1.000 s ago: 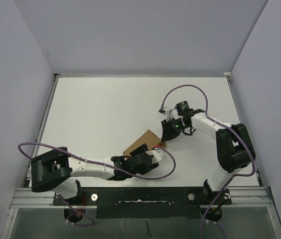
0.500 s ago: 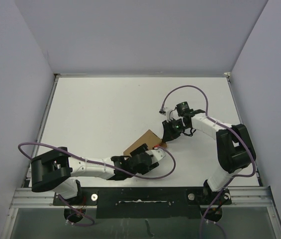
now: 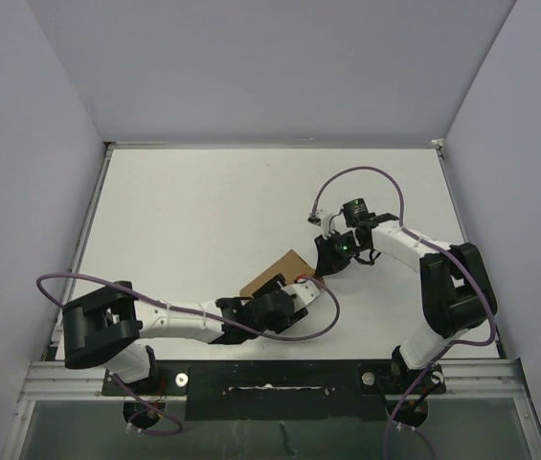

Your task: Fold the paper box

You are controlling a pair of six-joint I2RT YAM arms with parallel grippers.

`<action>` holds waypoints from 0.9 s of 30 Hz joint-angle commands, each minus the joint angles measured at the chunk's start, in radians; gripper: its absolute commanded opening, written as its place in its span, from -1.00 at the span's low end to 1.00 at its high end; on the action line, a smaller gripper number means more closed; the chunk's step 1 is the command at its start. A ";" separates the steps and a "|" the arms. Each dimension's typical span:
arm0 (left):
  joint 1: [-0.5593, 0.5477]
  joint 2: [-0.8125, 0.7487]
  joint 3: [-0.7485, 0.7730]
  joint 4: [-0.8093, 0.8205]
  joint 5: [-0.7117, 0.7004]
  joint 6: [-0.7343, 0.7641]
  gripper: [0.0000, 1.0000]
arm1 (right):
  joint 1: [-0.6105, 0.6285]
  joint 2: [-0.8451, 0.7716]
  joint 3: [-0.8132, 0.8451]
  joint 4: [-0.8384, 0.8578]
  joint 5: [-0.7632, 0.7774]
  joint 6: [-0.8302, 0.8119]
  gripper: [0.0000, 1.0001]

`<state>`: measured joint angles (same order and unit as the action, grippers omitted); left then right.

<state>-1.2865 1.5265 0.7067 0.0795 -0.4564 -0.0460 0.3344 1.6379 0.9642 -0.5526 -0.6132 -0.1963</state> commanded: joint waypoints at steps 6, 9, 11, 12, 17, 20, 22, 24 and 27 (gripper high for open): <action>0.012 0.063 -0.034 -0.080 0.112 -0.047 0.15 | 0.004 -0.035 0.014 0.003 -0.111 0.042 -1.00; 0.013 0.048 -0.051 -0.065 0.101 -0.016 0.16 | 0.004 -0.045 -0.008 0.037 -0.141 0.091 -1.00; 0.018 0.040 -0.060 -0.059 0.095 0.004 0.16 | 0.004 -0.056 -0.025 0.065 -0.147 0.125 -1.00; 0.022 0.038 -0.063 -0.056 0.095 0.014 0.15 | 0.003 -0.061 -0.030 0.077 -0.148 0.138 -1.00; 0.046 0.020 -0.080 -0.045 0.109 0.045 0.15 | -0.016 -0.076 -0.063 0.142 -0.196 0.222 -1.00; 0.058 0.007 -0.091 -0.021 0.133 0.054 0.17 | -0.039 -0.071 -0.070 0.156 -0.229 0.239 -0.99; 0.062 0.005 -0.085 -0.026 0.144 0.054 0.20 | -0.054 -0.069 -0.061 0.144 -0.229 0.227 -0.90; 0.063 -0.002 -0.077 -0.034 0.155 0.045 0.32 | -0.077 -0.073 -0.048 0.127 -0.230 0.206 -0.74; 0.062 -0.029 -0.063 -0.054 0.175 0.009 0.48 | -0.103 -0.090 -0.034 0.097 -0.229 0.166 -0.55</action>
<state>-1.2415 1.5043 0.6609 0.1520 -0.3790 0.0296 0.2539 1.6104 0.8917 -0.4366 -0.7448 -0.0139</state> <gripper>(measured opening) 0.712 0.178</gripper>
